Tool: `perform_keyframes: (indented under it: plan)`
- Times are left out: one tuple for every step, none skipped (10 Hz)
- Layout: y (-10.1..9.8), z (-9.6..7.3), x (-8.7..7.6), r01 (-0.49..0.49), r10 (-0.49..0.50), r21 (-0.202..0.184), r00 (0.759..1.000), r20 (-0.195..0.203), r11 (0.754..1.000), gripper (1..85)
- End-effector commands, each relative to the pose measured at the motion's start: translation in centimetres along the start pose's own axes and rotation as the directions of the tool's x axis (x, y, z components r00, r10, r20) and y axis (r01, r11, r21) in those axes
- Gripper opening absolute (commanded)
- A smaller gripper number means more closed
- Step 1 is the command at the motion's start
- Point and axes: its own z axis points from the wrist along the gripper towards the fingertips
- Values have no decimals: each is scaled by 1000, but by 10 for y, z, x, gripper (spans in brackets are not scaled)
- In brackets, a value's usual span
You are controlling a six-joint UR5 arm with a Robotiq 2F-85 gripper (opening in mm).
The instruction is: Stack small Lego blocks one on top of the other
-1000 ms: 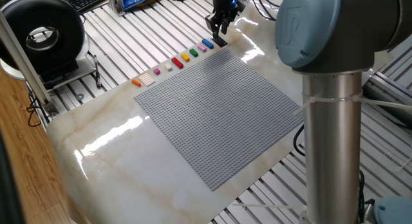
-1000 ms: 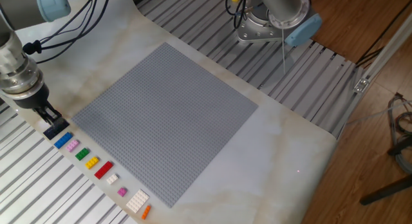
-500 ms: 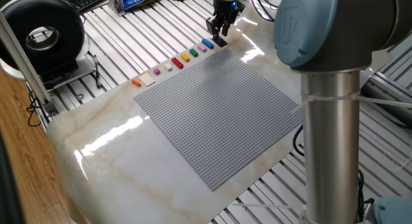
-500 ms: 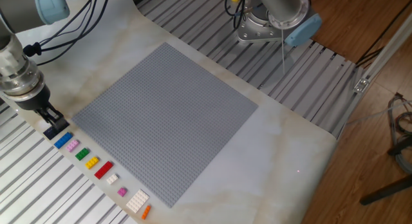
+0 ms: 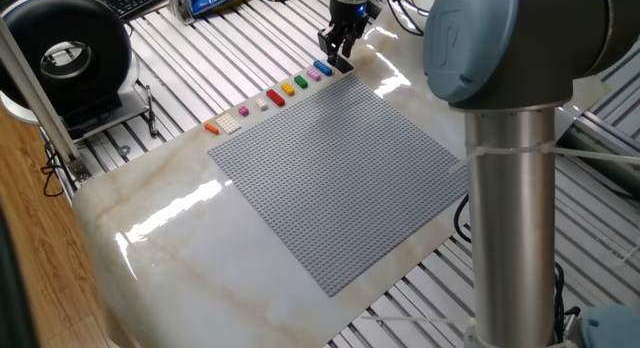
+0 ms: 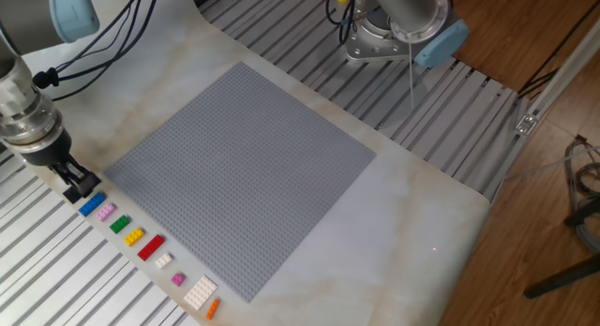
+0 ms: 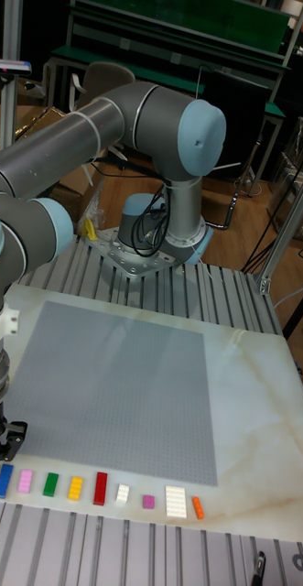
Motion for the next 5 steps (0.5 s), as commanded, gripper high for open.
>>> perform_keyframes:
  plan:
    - [-1,4,-5,-1,1,-16,1000,19,1000,453]
    - [-2,5,-6,0,0,-15,1000,20,1000,453]
    - [-2,6,-7,0,0,-17,1000,23,1000,453]
    - [-1,7,-7,-1,2,-18,1000,25,1000,453]
    - [-1,7,-8,-1,2,-20,1000,27,1000,453]
